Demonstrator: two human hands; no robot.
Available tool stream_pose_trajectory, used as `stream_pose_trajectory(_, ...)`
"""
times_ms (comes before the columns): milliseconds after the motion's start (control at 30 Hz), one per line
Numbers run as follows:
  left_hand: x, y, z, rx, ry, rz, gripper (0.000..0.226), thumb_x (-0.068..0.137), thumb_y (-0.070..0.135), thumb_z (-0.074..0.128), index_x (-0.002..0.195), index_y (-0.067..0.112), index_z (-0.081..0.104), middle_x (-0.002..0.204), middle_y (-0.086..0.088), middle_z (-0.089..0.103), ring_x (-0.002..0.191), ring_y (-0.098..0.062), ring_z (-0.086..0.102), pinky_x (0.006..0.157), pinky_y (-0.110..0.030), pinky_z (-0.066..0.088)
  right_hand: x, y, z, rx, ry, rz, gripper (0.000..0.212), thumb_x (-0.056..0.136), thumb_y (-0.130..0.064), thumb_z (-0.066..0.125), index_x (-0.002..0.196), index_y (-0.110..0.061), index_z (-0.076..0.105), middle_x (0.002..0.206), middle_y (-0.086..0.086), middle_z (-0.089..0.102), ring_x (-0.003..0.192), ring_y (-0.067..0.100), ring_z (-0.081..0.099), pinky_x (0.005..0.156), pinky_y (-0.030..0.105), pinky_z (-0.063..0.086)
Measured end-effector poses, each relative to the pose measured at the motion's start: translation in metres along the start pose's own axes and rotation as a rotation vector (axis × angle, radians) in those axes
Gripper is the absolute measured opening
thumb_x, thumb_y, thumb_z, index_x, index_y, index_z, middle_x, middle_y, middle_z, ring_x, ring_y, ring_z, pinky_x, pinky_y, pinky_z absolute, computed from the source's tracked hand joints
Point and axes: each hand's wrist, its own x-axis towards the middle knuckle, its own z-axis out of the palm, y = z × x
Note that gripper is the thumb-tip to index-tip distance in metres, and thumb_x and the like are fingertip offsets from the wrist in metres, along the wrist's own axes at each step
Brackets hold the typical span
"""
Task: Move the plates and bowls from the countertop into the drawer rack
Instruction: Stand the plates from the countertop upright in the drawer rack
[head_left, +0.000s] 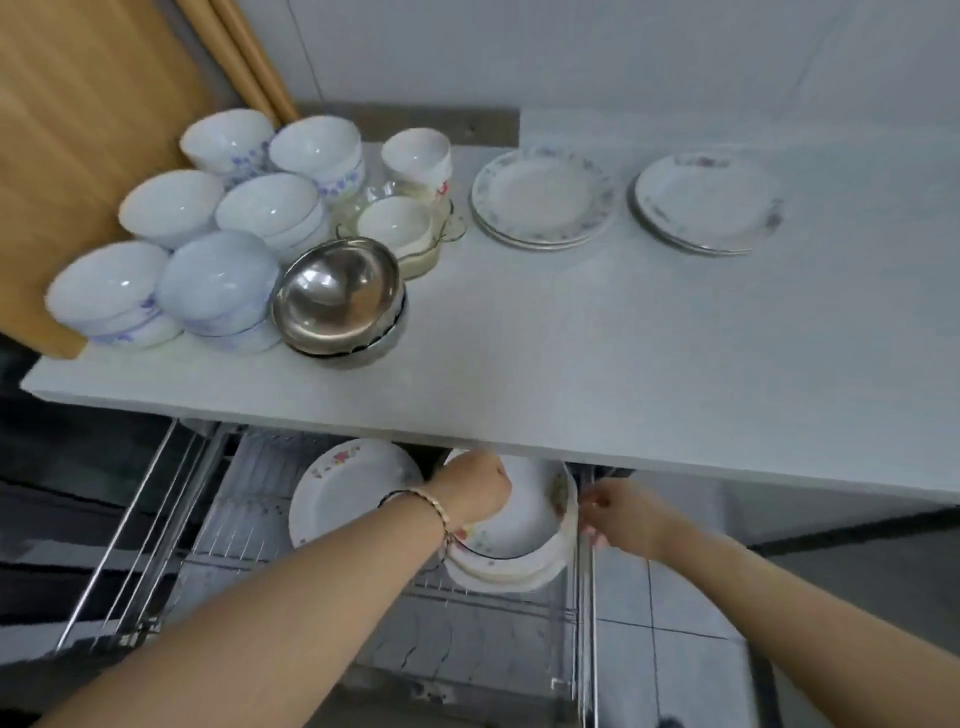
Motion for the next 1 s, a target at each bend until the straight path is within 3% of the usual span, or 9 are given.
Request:
stream_pose_trajectory(167,-0.022,0.114,0.018,0.048,0.031,0.043,0.024,0.092,0.008,0.039,0.099,0.001,0.060,0.105,-0.022,0.062,0.102,-0.032,0.059,0.074,-0.028,0.041,-0.055,0.056,-0.114,-0.012,0.146,-0.044,0.036,0.094,-0.017,0.044,0.125,-0.004,0.055,0.125,0.015,0.061,0.100,0.023,0.058,0.097,0.031,0.046)
stream_pose_trajectory(233,-0.030,0.155,0.022,0.044,0.033,0.064,0.024,0.090,0.005,0.037,0.079,-0.002,0.057,0.117,-0.028,0.052,0.078,-0.027,0.054,0.061,-0.025,0.037,-0.075,0.072,-0.153,-0.033,0.180,-0.044,0.038,0.093,-0.015,0.043,0.125,0.002,0.055,0.123,0.019,0.063,0.099,0.027,0.062,0.091,0.032,0.049)
stream_pose_trajectory(333,-0.040,0.207,0.020,0.007,0.064,0.069,0.026,0.089,0.002,0.035,0.067,0.001,0.049,0.083,0.003,0.029,0.063,-0.022,0.043,0.048,-0.024,0.029,-0.098,0.090,-0.200,-0.015,0.194,-0.029,0.037,0.091,-0.010,0.042,0.116,0.011,0.059,0.112,0.024,0.068,0.082,0.024,0.060,0.061,0.024,0.045)
stream_pose_trajectory(367,-0.041,0.220,0.019,-0.017,0.067,0.073,0.025,0.088,0.001,0.036,0.072,-0.002,0.054,0.113,-0.027,0.049,0.069,-0.023,0.047,0.051,-0.024,0.032,-0.104,0.095,-0.213,0.003,0.191,-0.019,0.036,0.091,-0.010,0.042,0.114,0.010,0.061,0.109,0.022,0.069,0.081,0.023,0.059,0.057,0.022,0.042)
stream_pose_trajectory(400,-0.041,0.230,0.017,-0.028,0.072,0.075,0.024,0.088,0.001,0.036,0.074,0.000,0.056,0.077,-0.025,0.056,0.077,-0.024,0.051,0.057,-0.025,0.038,-0.110,0.098,-0.225,0.022,0.195,-0.011,0.035,0.091,-0.010,0.042,0.113,0.009,0.062,0.104,0.020,0.069,0.081,0.023,0.059,0.055,0.021,0.042)
stream_pose_trajectory(500,-0.036,0.255,0.006,-0.063,0.143,0.077,0.022,0.092,0.004,0.039,0.076,0.008,0.053,0.092,-0.015,0.056,0.086,-0.022,0.053,0.074,-0.031,0.048,-0.119,0.106,-0.254,0.076,0.222,-0.020,0.032,0.092,-0.008,0.042,0.114,0.007,0.060,0.091,0.013,0.061,0.075,0.023,0.057,0.053,0.021,0.040)
stream_pose_trajectory(733,0.004,0.286,-0.017,-0.191,0.111,-0.018,0.018,0.095,0.007,0.040,0.081,0.011,0.052,0.112,-0.017,0.065,0.064,-0.015,0.058,0.055,-0.022,0.040,-0.087,0.109,-0.298,0.218,0.279,-0.015,0.020,0.092,-0.006,0.043,0.109,-0.006,0.053,0.075,0.008,0.056,0.054,0.015,0.049,0.050,0.020,0.035)
stream_pose_trajectory(900,0.074,0.306,-0.045,-0.216,0.124,0.014,0.028,0.094,0.006,0.042,0.068,0.013,0.049,0.111,-0.019,0.066,0.113,-0.035,0.062,0.075,-0.032,0.047,-0.025,0.100,-0.332,0.186,0.347,-0.020,0.035,0.091,-0.012,0.045,0.124,-0.005,0.052,0.098,0.012,0.064,0.080,0.023,0.062,0.065,0.024,0.045)
stream_pose_trajectory(1000,0.127,0.318,-0.071,-0.177,0.160,0.052,0.019,0.094,0.006,0.041,0.094,0.004,0.060,0.123,-0.024,0.062,0.115,-0.037,0.059,0.084,-0.035,0.048,0.021,0.085,-0.359,0.153,0.394,0.023,0.037,0.090,-0.014,0.047,0.125,-0.006,0.054,0.118,0.016,0.064,0.099,0.028,0.065,0.086,0.031,0.050)
